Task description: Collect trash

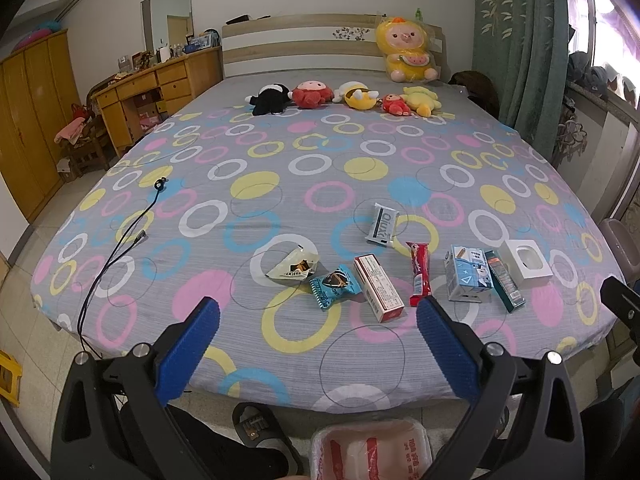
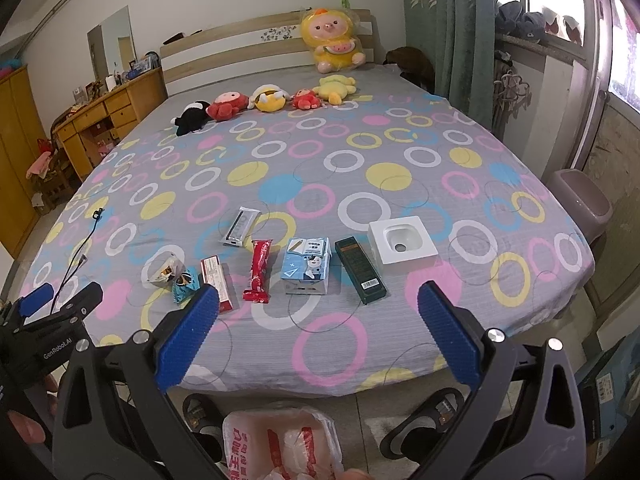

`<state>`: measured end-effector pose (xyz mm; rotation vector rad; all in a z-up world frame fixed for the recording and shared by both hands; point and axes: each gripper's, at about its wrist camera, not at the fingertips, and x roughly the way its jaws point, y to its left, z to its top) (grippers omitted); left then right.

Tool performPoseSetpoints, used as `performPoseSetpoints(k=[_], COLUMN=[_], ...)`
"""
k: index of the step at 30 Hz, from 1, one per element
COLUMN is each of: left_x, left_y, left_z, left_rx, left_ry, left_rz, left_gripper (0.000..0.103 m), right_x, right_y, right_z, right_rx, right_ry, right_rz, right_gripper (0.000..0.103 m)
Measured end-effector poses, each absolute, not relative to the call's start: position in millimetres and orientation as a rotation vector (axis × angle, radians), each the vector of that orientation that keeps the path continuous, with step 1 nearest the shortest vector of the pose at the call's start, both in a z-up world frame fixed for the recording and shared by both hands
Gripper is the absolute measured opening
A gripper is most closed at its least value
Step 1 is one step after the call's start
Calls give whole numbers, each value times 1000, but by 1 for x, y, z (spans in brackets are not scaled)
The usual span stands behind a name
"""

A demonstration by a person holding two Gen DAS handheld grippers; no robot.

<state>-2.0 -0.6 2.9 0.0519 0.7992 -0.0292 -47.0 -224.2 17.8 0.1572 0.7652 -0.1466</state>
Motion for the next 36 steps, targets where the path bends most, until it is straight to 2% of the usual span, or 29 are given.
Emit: performPoseSetpoints(k=[36], left_x=[5], left_y=[9], left_z=[-9], left_rx=[40], left_ry=[815], left_rz=[-31], left_gripper=[96], right_x=[-45], right_y=[-222], right_z=[13], right_rx=[147], right_ry=[781], right_rz=[-143], right_gripper=[97])
